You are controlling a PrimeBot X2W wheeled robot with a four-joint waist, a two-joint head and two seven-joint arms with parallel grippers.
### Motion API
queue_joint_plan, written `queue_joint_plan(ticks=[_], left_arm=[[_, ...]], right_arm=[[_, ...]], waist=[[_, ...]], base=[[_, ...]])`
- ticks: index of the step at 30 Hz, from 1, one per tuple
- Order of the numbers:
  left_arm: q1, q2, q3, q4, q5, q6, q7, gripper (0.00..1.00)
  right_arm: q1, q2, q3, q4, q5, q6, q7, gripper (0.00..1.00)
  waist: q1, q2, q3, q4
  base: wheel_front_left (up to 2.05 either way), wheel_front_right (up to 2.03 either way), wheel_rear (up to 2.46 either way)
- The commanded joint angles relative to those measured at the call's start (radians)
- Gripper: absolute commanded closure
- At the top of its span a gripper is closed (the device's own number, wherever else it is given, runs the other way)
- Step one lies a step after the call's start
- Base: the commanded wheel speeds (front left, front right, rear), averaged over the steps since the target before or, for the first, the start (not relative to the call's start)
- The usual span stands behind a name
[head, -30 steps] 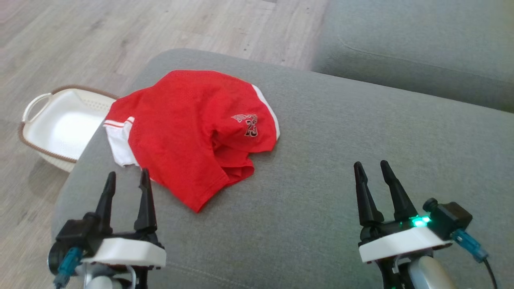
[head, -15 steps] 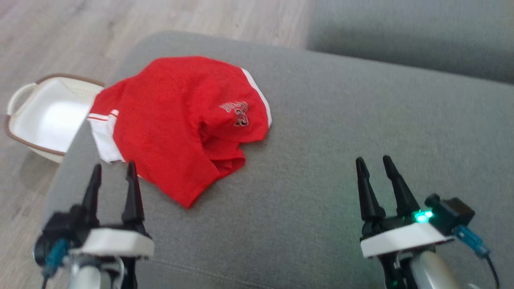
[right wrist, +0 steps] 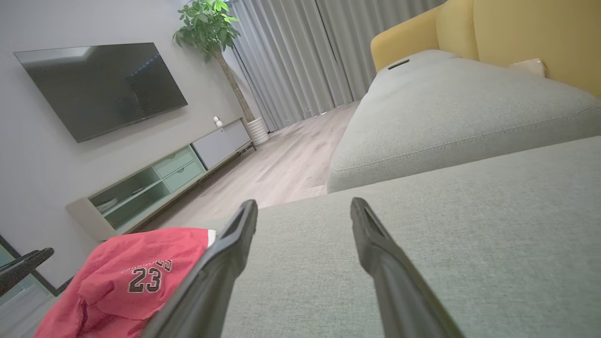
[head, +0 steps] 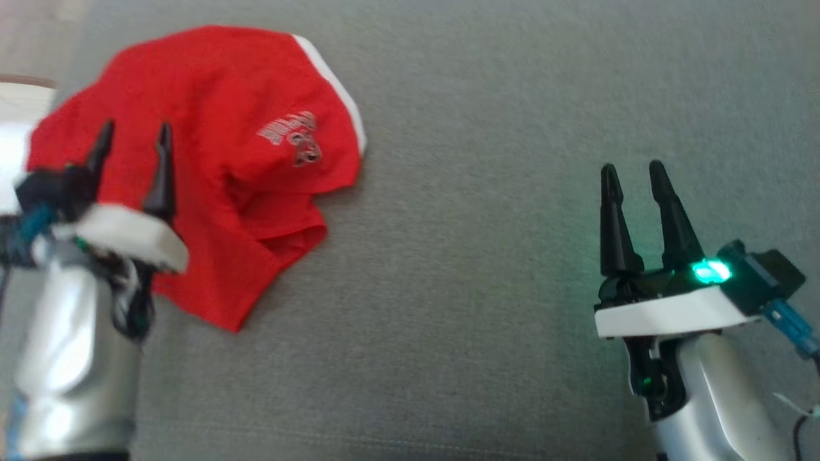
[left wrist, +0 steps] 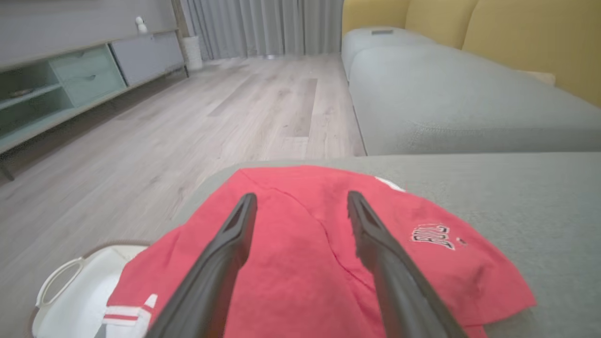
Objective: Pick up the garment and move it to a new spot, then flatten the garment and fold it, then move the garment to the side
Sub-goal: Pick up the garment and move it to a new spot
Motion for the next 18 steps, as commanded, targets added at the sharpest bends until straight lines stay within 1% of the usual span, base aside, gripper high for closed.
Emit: queue_joint_plan(ticks=[1,6,9,11,14,15,17,18], left_arm=[[-0.057,0.053,0.023,-0.017,-0.004,-0.003,0.008,0.0],[-0.196,0.117,-0.033,0.122,-0.044,-0.009,0.124,0.0],[-0.257,0.145,-0.074,0.192,-0.099,-0.01,0.184,0.0],[-0.286,0.17,-0.117,0.227,-0.117,-0.01,0.213,0.0],[-0.317,0.193,-0.152,0.275,-0.156,-0.01,0.237,0.0],[-0.325,0.201,-0.164,0.288,-0.164,-0.01,0.241,0.05],[-0.34,0.208,-0.178,0.314,-0.185,-0.01,0.245,1.0],[-0.344,0.209,-0.19,0.323,-0.197,-0.01,0.246,1.0]], right_arm=[[-0.031,-0.003,0.026,-0.037,-0.008,-0.001,-0.009,0.0],[-0.047,-0.003,0.024,-0.045,-0.018,-0.001,-0.009,0.0],[-0.055,-0.003,0.026,-0.049,-0.02,-0.001,-0.009,0.0],[-0.06,-0.003,0.028,-0.05,-0.02,-0.001,-0.009,0.0],[-0.066,-0.003,0.025,-0.051,-0.02,-0.001,-0.009,0.0],[-0.068,-0.003,0.024,-0.05,-0.02,-0.001,-0.009,0.0],[-0.07,-0.003,0.021,-0.05,-0.019,-0.001,-0.009,0.0],[-0.071,-0.003,0.019,-0.05,-0.019,-0.001,-0.009,0.0]], waist=[[-0.0002,0.0,0.043,-0.042],[-0.0002,0.0,0.082,-0.07],[-0.0002,0.0,0.102,-0.083],[-0.0002,0.0,0.113,-0.09],[-0.0002,0.0,0.124,-0.095],[-0.0002,0.0,0.127,-0.097],[-0.0002,0.0,0.13,-0.098],[-0.0002,0.0,0.13,-0.097]], base=[[0.0,0.0,0.0],[0.0,0.0,0.0],[0.0,0.0,0.0],[0.0,0.0,0.0],[0.0,0.0,0.0],[0.0,0.0,0.0],[0.0,0.0,0.0],[0.0,0.0,0.0]])
